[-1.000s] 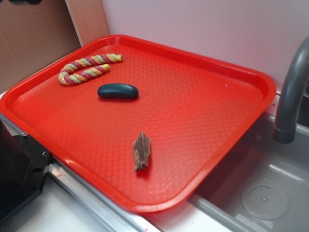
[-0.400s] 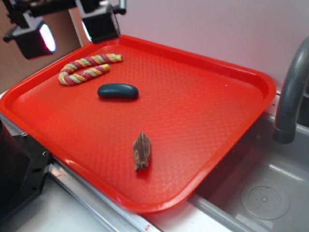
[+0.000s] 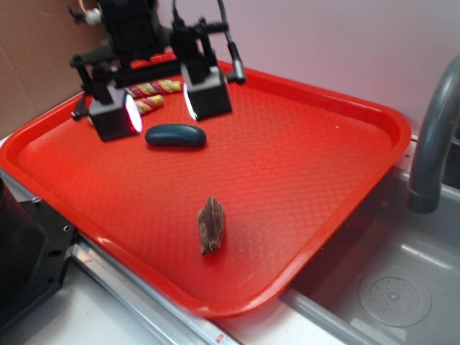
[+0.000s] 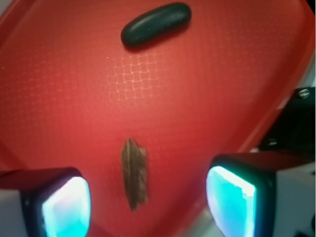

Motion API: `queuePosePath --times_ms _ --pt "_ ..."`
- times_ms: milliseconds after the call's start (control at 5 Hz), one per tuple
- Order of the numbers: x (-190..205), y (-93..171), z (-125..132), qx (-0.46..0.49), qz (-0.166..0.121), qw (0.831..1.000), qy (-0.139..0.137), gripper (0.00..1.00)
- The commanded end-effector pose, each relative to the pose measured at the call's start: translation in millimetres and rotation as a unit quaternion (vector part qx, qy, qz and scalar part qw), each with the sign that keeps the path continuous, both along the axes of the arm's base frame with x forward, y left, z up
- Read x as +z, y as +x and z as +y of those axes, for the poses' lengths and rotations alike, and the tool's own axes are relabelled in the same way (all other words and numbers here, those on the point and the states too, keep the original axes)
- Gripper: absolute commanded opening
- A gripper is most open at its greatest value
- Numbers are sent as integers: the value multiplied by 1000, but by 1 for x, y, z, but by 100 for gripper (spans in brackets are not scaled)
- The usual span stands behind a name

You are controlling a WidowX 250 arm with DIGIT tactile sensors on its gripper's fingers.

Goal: Grab the wood chip.

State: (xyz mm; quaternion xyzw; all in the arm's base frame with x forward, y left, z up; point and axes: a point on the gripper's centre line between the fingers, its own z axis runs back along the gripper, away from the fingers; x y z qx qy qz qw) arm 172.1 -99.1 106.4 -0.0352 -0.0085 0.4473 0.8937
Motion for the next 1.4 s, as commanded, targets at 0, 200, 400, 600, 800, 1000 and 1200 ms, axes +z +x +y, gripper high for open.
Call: queuePosePath --times_ms 0,200,400,600,800,1000,1200 --pt "-46 4 -27 -14 -4 1000 -2 100" --pt "-62 3 -33 -14 -14 1000 12 100" --pt "-74 3 -36 -16 -16 1000 19 100" --pt "-78 4 -35 -6 -19 1000 18 0" --pt "-87 4 -35 4 -11 1000 25 0" --pt "-98 4 -36 7 0 999 41 0" --pt "-104 3 -37 9 9 999 42 0"
